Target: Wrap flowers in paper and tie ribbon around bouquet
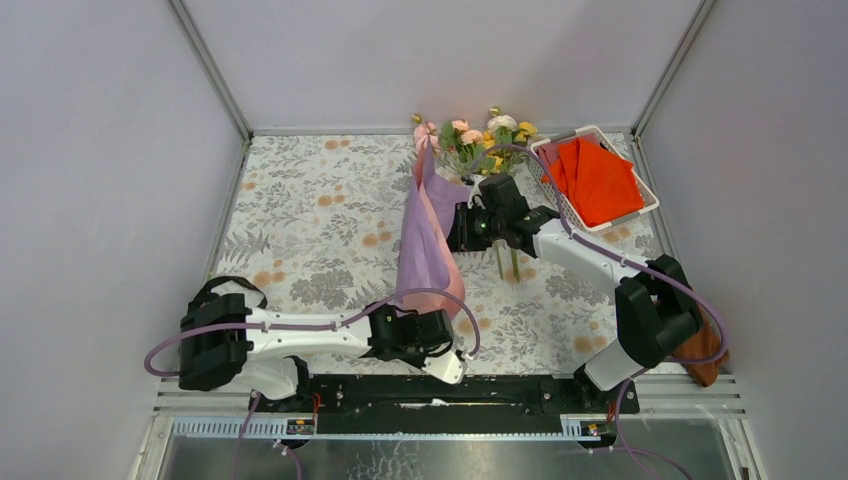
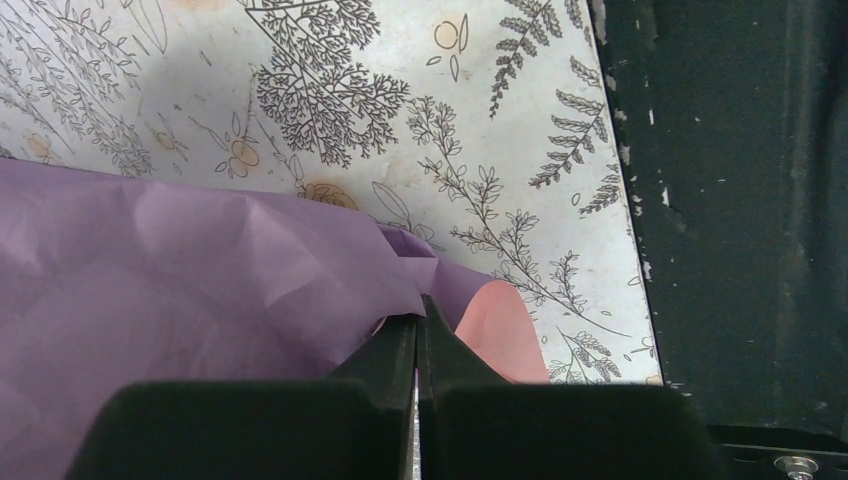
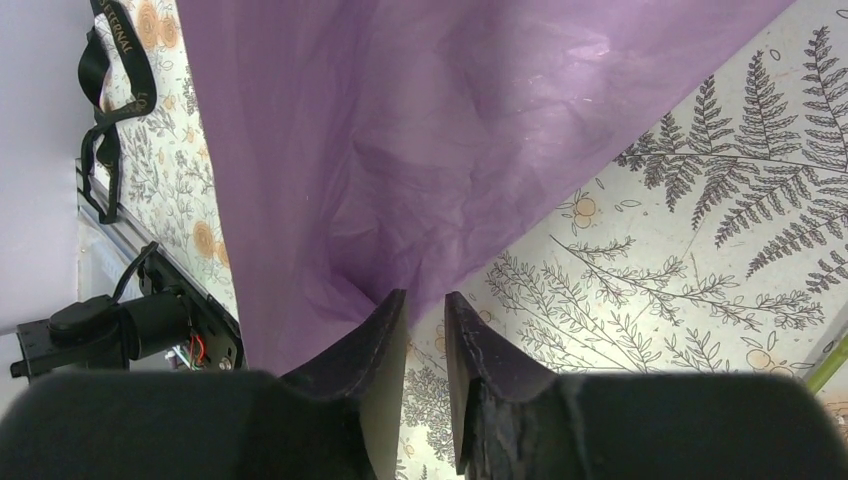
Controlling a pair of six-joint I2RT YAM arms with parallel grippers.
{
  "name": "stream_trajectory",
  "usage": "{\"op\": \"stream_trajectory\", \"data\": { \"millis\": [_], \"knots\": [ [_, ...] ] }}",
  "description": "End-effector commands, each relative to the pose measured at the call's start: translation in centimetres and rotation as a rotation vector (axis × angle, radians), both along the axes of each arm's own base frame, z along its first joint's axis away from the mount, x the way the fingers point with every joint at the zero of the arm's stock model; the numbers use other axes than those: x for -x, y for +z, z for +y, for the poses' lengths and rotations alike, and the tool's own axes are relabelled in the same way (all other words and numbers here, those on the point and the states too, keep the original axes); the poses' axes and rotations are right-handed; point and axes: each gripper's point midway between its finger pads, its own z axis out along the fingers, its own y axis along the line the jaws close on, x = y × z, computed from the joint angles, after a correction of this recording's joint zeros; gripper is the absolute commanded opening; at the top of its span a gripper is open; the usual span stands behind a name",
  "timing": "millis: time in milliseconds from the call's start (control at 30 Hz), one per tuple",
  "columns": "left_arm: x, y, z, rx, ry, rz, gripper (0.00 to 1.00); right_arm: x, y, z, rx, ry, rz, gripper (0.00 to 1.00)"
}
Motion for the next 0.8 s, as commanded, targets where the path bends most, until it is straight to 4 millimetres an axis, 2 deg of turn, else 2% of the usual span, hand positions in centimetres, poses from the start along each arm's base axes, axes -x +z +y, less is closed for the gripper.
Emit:
{"op": "stream_trajectory", "data": {
  "millis": [0, 67, 233, 333, 433, 533, 633, 767],
  "knots": [
    [0.6, -0.4, 0.0, 0.015, -0.013, 0.022, 0.00, -0.5, 2.2, 0.0, -0.021, -0.004, -0.069, 0.36],
    [0.1, -0.8, 0.3, 0.003, -0.008, -0.007, 0.00, -0.6, 3.3, -0.5, 0.001, -0.007, -0.094, 0.46],
    [-0.5, -1.4, 0.9, -0.016, -0.015, -0.046, 0.00, -0.6, 7.2, -1.6, 0.009, -0.017, -0.183, 0.60],
    [-0.4, -1.7, 0.9, -0.020, -0.015, -0.043, 0.00, -0.5, 8.2, -1.0, -0.030, -0.001, -0.208, 0.64],
    [-0.3, -1.9, 0.9, -0.024, -0.017, -0.033, 0.00, -0.7, 8.0, -0.1, -0.045, 0.026, -0.205, 0.69],
    [-0.2, -2.0, 0.9, -0.022, -0.013, -0.031, 0.00, -1.6, 8.1, -0.1, -0.029, -0.004, -0.217, 0.76],
    [-0.2, -2.0, 0.9, -0.020, -0.011, -0.030, 0.00, -2.2, 9.7, 0.0, -0.064, -0.028, -0.271, 0.79],
    [0.0, -1.9, 0.9, -0.012, -0.017, -0.023, 0.00, -1.2, 13.3, 1.2, -0.178, 0.042, -0.329, 0.79]
  ]
}}
